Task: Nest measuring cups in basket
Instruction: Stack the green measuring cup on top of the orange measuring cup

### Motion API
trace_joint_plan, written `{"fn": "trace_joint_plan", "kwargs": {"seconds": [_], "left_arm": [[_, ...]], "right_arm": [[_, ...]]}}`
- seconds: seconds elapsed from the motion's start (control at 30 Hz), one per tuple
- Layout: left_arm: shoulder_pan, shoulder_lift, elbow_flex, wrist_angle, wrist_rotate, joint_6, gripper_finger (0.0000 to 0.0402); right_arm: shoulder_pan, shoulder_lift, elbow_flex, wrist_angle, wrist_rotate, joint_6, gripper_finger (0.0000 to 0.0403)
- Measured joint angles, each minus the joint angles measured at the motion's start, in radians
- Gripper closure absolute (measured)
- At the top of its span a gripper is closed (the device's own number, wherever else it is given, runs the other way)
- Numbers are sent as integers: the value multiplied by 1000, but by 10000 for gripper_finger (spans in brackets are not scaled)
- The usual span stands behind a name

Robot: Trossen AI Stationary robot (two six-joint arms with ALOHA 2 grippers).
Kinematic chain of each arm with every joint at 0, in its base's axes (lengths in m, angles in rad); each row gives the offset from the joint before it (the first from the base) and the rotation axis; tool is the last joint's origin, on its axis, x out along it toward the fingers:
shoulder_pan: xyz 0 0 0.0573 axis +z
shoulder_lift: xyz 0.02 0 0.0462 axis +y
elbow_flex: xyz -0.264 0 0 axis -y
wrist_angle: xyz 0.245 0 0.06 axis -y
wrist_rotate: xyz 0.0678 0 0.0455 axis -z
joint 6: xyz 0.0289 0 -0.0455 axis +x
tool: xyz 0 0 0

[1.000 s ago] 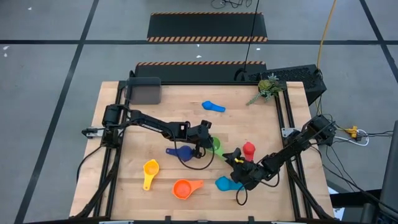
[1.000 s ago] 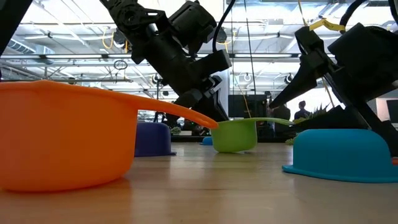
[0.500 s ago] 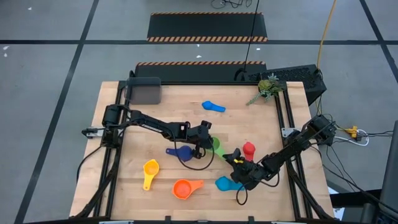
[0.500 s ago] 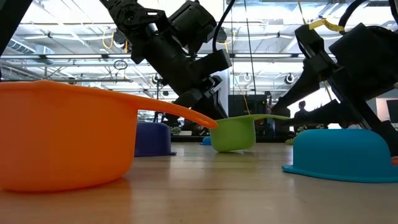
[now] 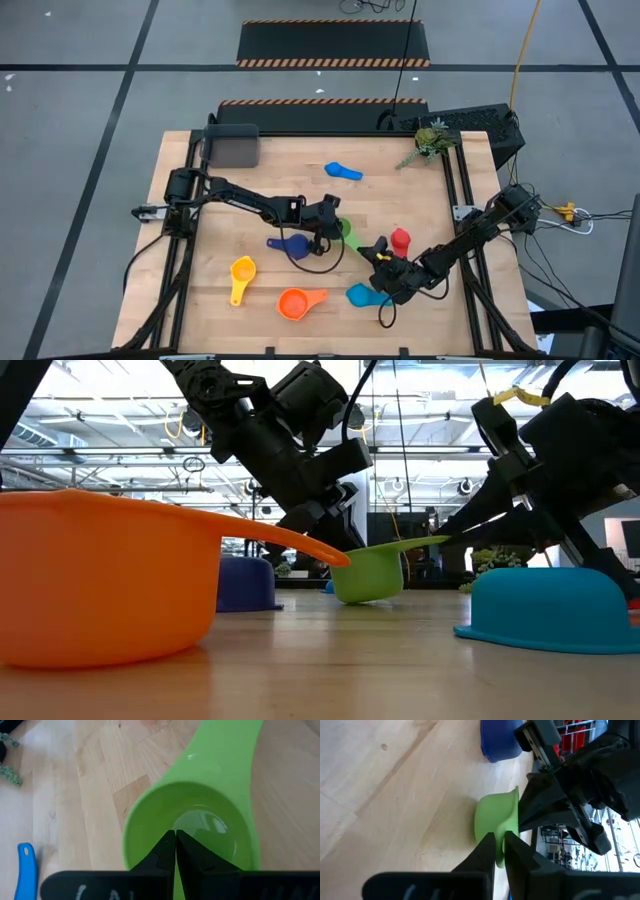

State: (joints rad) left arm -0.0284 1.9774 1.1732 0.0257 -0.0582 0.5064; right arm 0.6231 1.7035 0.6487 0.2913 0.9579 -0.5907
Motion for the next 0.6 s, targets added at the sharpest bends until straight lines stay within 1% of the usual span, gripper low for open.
{"fn": "trace_joint_plan", "kwargs": {"seconds": [0.1,0.3,0.43,0.6], "left_arm": [[0,0,0,0,5,-5,383],[0,-36,0,-1,5,-24,383],[0,-85,0,-17,2,-53,383],[-4,-163,0,-83,-39,-95,382]], "right_arm": [[0,0,0,10,34,3,393],[-2,0,0,61,41,20,398],[-2,0,0,63,44,50,401],[-2,0,0,84,51,56,402]]}}
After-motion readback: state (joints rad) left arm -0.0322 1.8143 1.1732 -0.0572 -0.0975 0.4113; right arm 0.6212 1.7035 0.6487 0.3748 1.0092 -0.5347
